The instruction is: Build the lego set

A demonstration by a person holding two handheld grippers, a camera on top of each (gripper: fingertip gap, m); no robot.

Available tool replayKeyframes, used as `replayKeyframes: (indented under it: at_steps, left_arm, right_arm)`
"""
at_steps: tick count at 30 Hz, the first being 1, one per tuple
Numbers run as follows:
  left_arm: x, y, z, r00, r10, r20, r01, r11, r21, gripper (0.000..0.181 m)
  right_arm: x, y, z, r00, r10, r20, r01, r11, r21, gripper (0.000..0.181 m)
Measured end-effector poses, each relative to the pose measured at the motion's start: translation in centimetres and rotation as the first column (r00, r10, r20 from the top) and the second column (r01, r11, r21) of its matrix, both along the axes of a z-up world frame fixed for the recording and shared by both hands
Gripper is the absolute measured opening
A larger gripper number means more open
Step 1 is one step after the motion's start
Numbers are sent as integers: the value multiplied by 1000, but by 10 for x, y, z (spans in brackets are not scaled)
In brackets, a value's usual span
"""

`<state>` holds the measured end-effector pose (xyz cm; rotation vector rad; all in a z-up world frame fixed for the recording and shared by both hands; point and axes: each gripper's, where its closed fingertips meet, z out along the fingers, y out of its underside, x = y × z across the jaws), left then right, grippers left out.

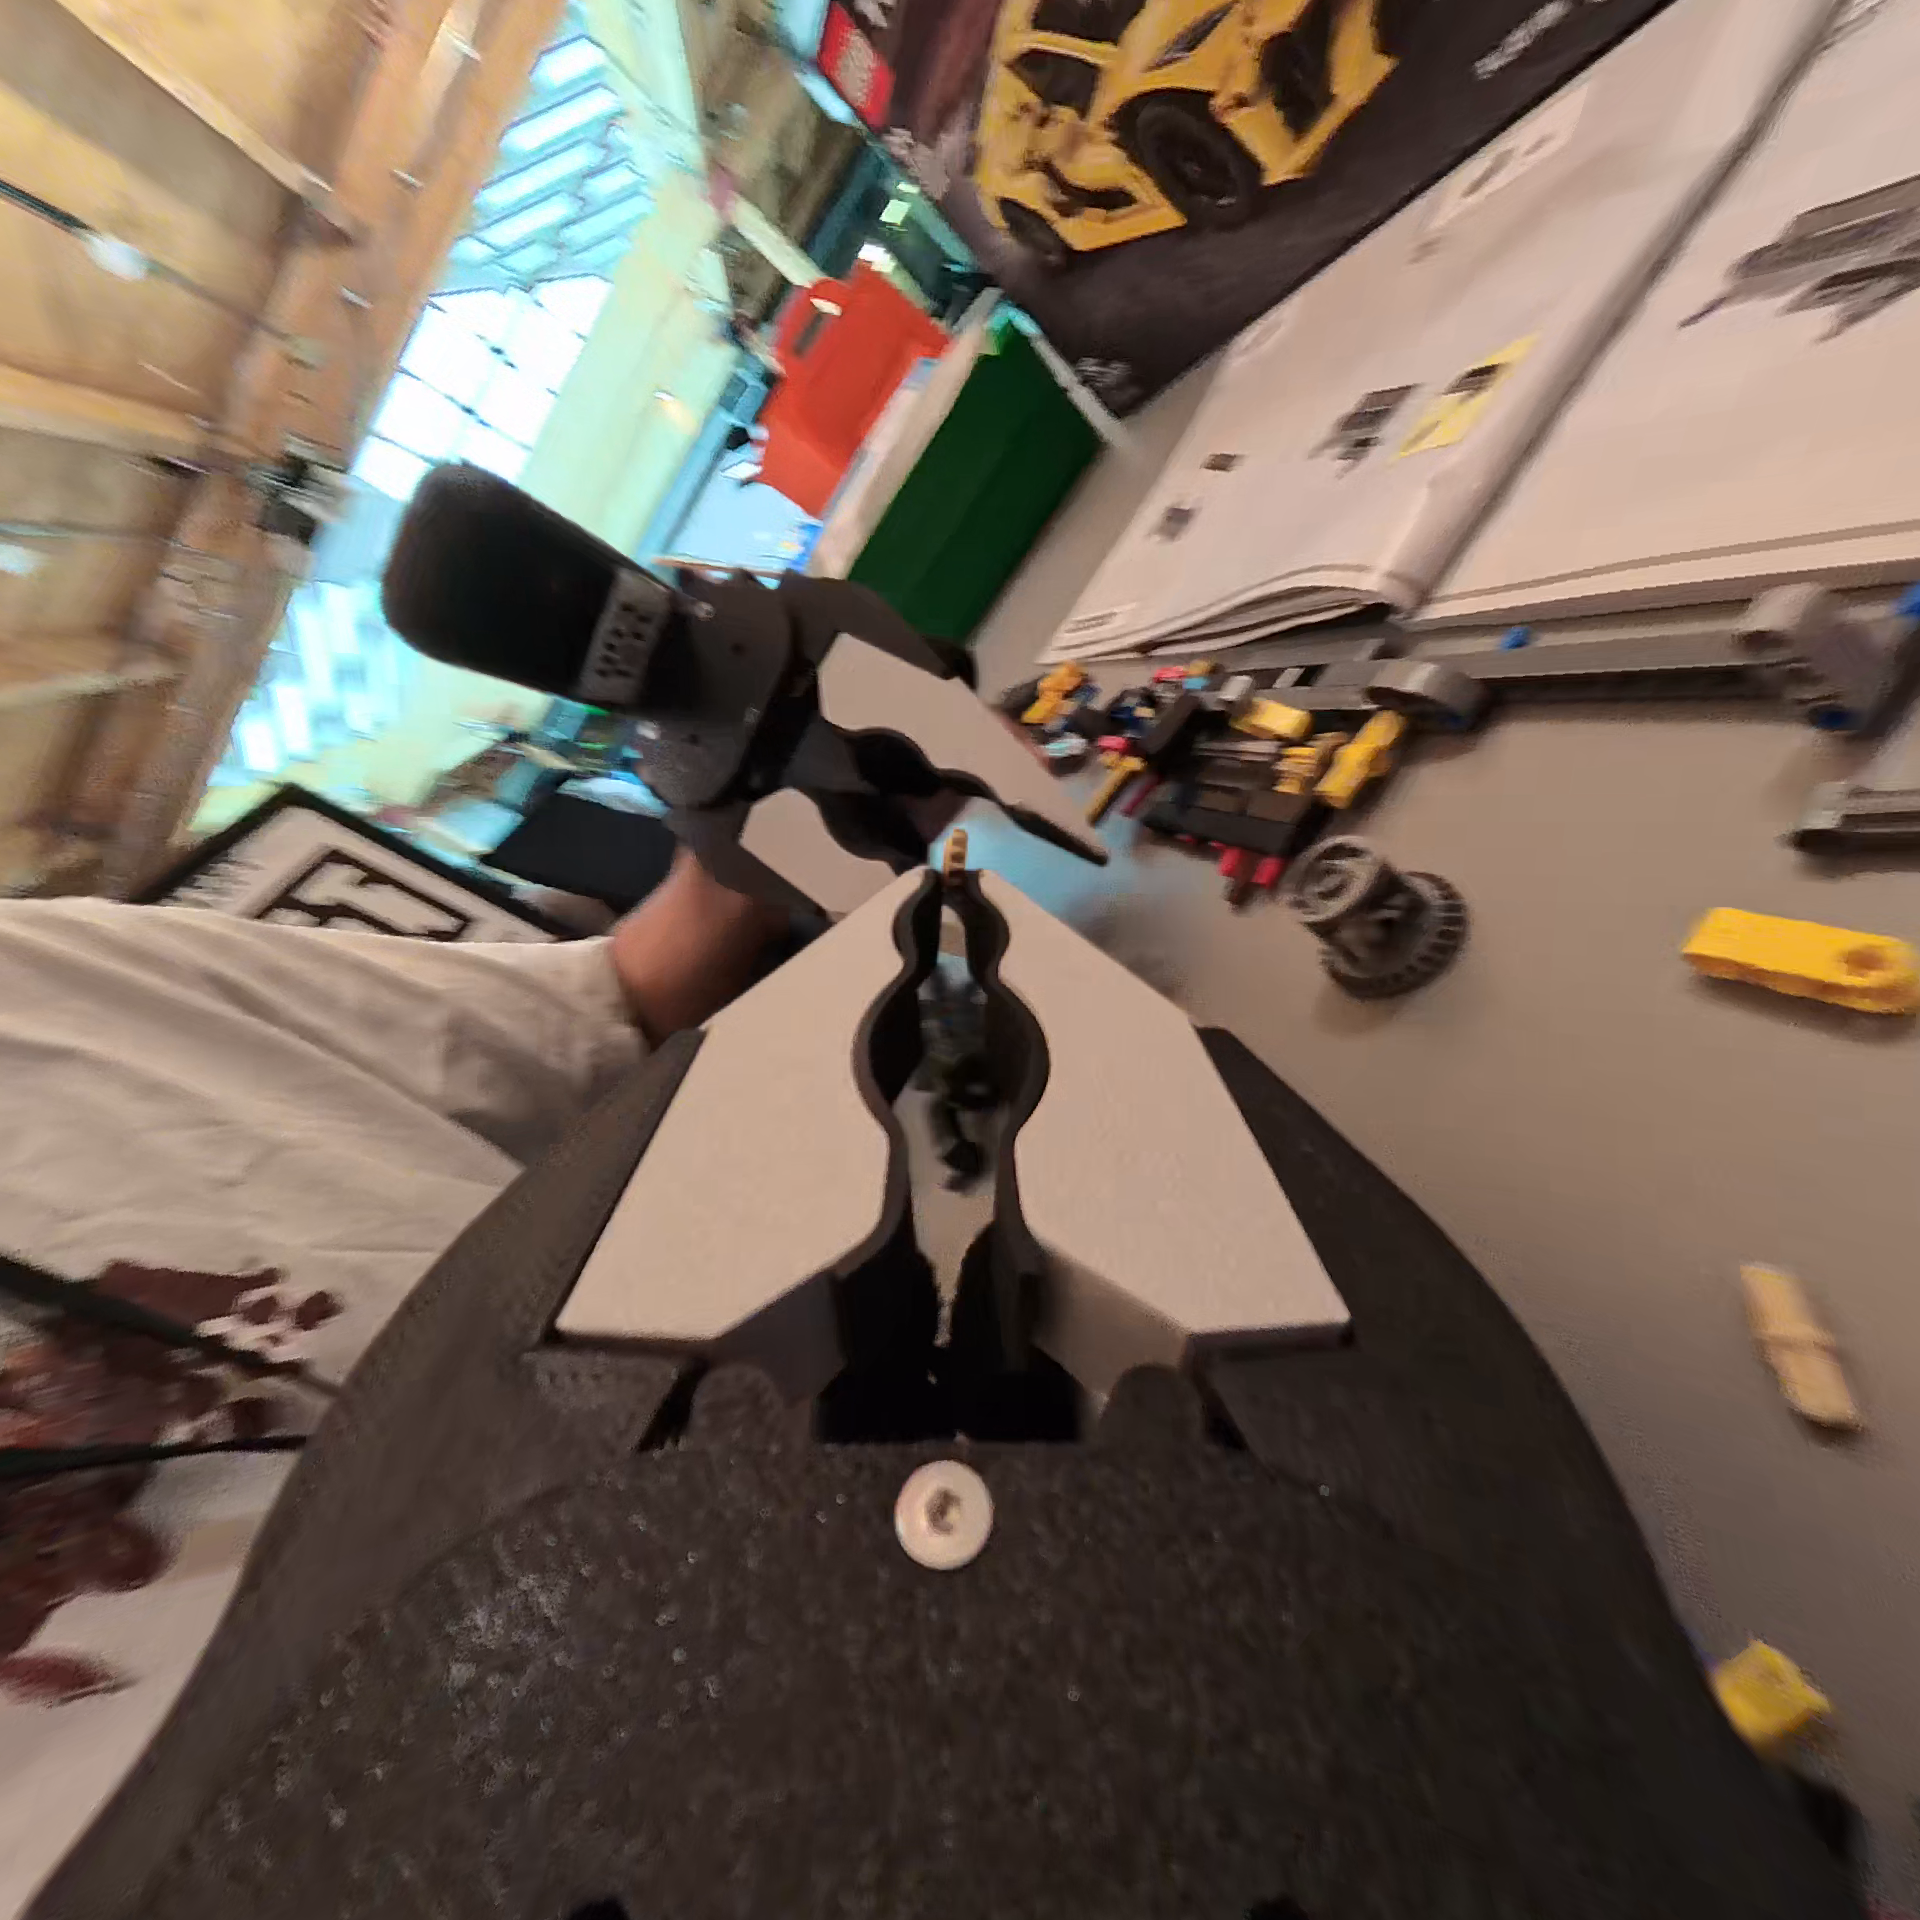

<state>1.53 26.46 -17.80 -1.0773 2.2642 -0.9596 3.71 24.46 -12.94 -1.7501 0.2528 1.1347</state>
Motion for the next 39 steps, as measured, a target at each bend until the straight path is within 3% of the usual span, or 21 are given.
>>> replayKeyframes:
  at_steps: [3, 8, 14, 21, 33, 39]
  left_arm:
    - [5, -17, 33, 977, -56, 204, 67, 997, -49, 26]
    - [-1, -25, 71, 909, -96, 406, 143, 986, -86, 26]
    - [-7, -28, 68, 904, -139, 404, 189, 978, -87, 13]
    - [-9, -26, 74, 898, -137, 419, 203, 972, -117, 13]
    - [-13, -32, 59, 908, -195, 370, 229, 972, -50, 11]
    - [-15, -25, 56, 928, -125, 351, 170, 980, -102, 10]
  right_arm:
    - [-23, -5, 20, 967, 158, -198, -148, 987, 62, 3]
    - [-39, -2, 22, 931, 251, -266, -243, 968, 63, 3]
    - [-39, 0, 16, 912, 269, -311, -271, 962, 37, 3]
    - [-41, -1, 12, 897, 289, -334, -299, 954, 25, 3]
    - [-46, -4, 13, 893, 316, -321, -325, 945, 28, 4]
    - [-41, -2, 15, 924, 291, -250, -294, 955, 26, 12]
